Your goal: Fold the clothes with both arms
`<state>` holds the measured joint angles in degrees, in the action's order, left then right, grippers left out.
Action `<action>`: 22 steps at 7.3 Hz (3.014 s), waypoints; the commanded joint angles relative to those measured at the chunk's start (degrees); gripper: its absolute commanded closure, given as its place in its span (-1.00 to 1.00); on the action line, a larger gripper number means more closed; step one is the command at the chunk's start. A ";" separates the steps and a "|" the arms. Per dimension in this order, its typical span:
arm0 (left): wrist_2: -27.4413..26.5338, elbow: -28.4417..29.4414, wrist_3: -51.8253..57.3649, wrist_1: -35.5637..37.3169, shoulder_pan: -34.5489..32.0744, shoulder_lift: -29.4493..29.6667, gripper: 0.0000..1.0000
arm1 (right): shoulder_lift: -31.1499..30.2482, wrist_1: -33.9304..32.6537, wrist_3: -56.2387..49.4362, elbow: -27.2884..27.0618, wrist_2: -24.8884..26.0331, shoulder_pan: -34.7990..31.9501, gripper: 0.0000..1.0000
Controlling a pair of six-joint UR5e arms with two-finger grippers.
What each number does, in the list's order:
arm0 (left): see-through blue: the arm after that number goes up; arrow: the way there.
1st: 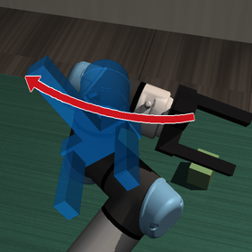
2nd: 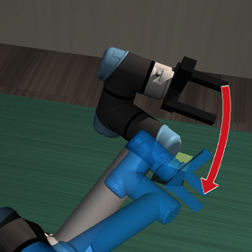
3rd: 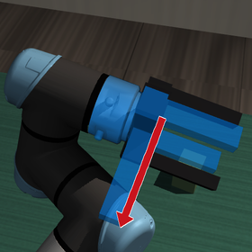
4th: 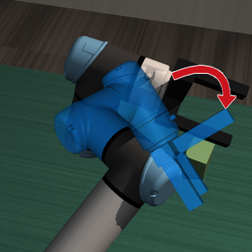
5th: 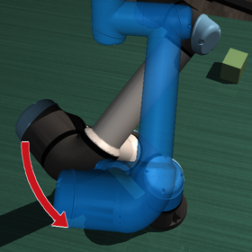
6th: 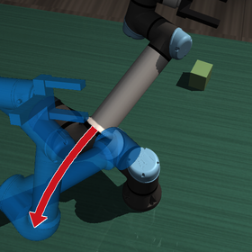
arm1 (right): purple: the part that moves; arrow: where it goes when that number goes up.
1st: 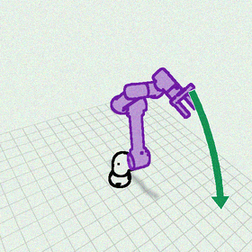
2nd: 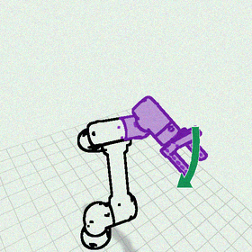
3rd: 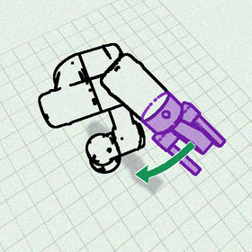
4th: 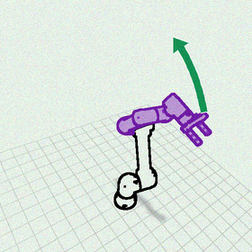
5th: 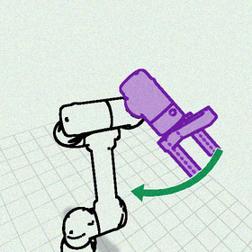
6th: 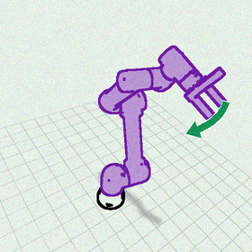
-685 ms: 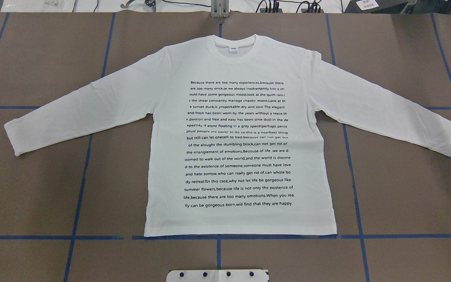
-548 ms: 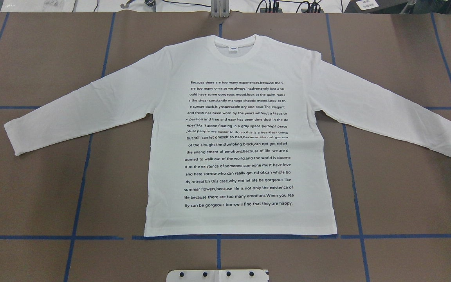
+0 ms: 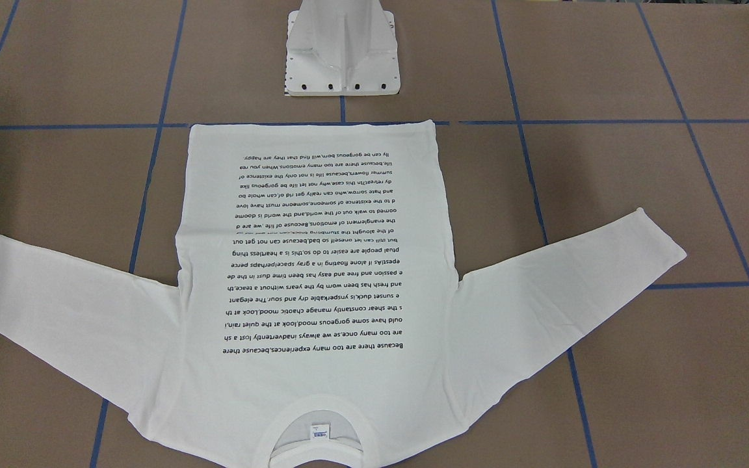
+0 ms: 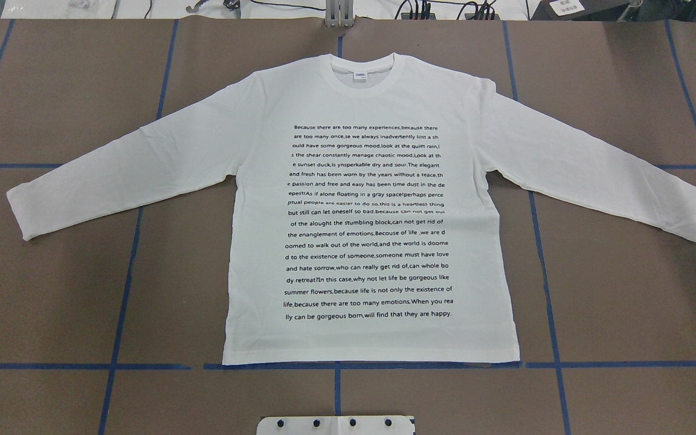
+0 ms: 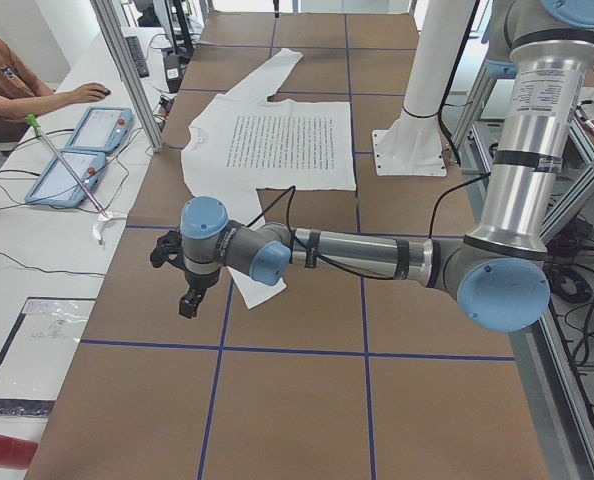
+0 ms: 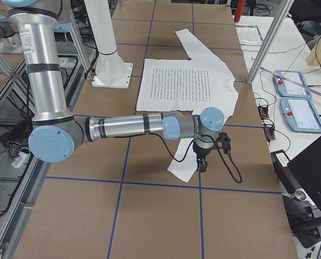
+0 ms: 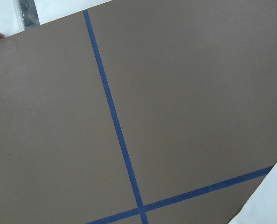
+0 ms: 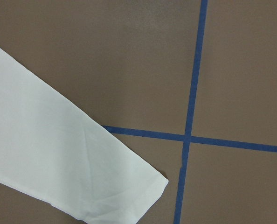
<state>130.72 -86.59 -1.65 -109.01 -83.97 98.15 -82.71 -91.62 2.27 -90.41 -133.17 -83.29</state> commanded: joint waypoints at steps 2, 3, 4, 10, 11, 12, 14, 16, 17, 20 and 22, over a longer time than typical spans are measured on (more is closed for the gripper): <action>2.77 -2.70 -4.92 -1.37 3.72 -0.76 -1.00 | -0.70 1.60 1.93 0.23 -0.07 4.87 -1.00; 2.79 -2.80 -4.94 -1.38 3.82 -0.85 -1.00 | -0.96 4.57 7.95 2.07 -0.07 6.98 -1.00; 2.79 -2.80 -5.03 -1.38 3.82 -0.85 -1.00 | -1.05 11.48 13.84 6.17 0.01 8.39 -0.99; 2.35 -3.41 -4.68 -1.55 3.82 -0.85 -1.00 | -1.06 28.07 27.35 21.58 0.10 9.11 -0.74; 2.35 -3.41 -4.68 -1.55 3.82 -0.85 -1.00 | -0.96 28.07 27.35 21.68 0.01 9.28 -0.71; 2.26 -3.41 -4.59 -1.55 3.82 -0.85 -1.00 | -0.79 27.98 27.35 22.03 -0.07 9.89 -0.67; 2.17 -3.33 -4.50 -1.55 3.82 -0.94 -1.00 | -0.79 27.98 27.44 22.47 -0.69 10.07 -0.61; 2.17 -3.41 -4.50 -1.55 3.82 -0.94 -1.00 | 0.08 27.98 27.44 23.08 -1.13 10.42 -0.16; 2.26 -3.41 -4.42 -1.55 3.82 -0.94 -1.00 | 0.27 27.98 27.44 23.79 -1.13 10.43 0.27; 2.17 -3.41 -4.59 -1.55 3.82 -0.94 -1.00 | 0.53 27.89 27.61 23.27 -1.83 10.43 1.00; 2.26 -3.33 -4.68 -1.55 3.82 -0.94 -1.00 | 0.53 27.37 28.74 18.55 -7.27 9.99 1.00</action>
<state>132.91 -89.99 -6.24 -110.56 -80.16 97.21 -82.25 -63.84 30.14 -69.01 -137.84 -73.07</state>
